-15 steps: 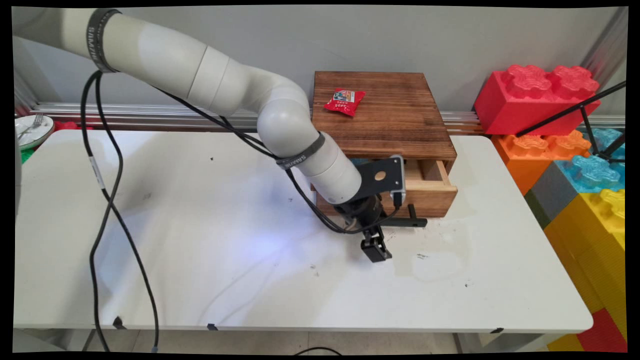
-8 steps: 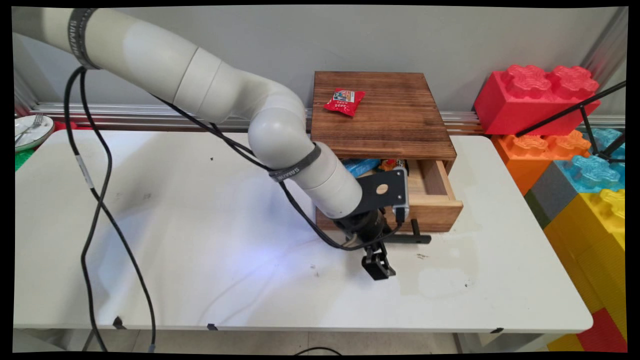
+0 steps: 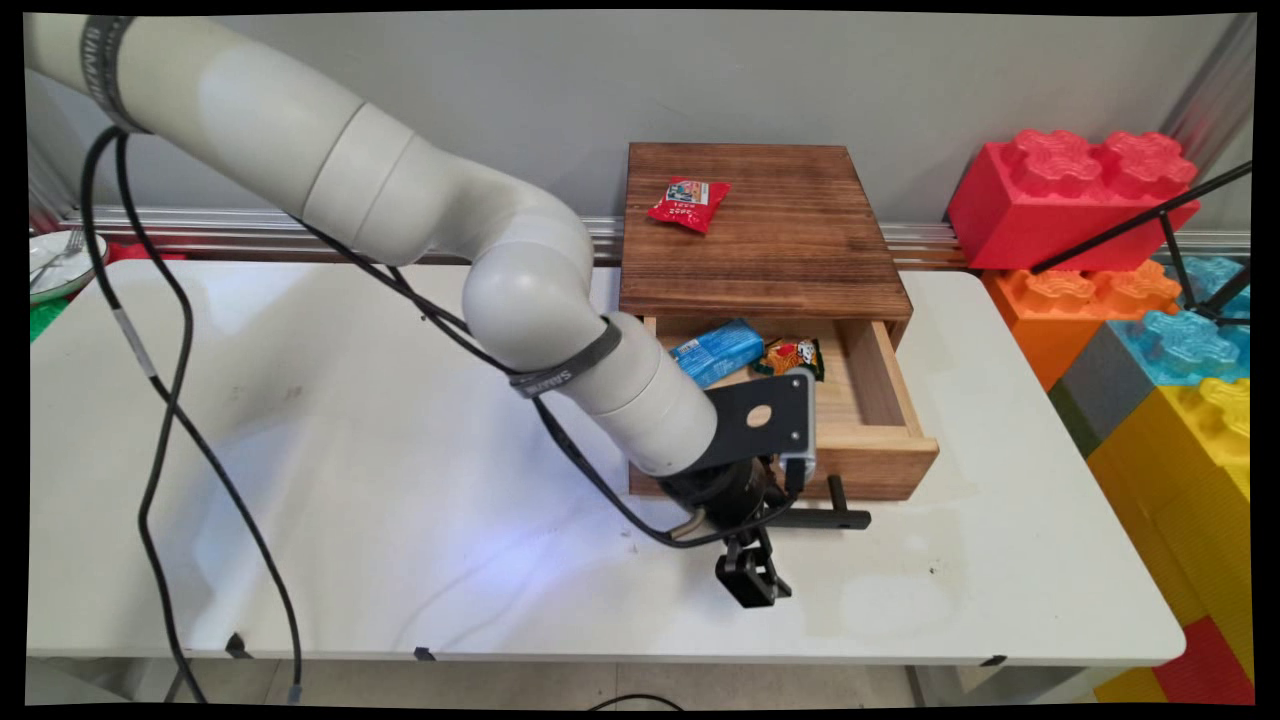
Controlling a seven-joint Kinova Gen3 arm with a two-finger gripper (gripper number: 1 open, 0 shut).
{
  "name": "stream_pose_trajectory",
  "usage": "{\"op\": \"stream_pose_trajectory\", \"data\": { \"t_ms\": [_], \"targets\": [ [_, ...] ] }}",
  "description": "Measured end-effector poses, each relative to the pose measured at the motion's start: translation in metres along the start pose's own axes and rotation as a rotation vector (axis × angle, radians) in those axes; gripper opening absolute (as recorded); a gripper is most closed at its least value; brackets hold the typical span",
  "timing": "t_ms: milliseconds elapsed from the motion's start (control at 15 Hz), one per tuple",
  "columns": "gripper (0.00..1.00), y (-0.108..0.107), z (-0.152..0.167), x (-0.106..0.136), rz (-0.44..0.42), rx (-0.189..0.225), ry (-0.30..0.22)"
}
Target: Open the drawer
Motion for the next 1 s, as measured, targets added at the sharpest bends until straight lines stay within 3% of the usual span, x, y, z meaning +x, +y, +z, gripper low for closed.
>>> {"op": "stream_pose_trajectory", "data": {
  "t_ms": [1000],
  "targets": [
    [1.0, 0.036, -0.004, -0.016, -0.002, -0.026, 0.002]
  ]
}}
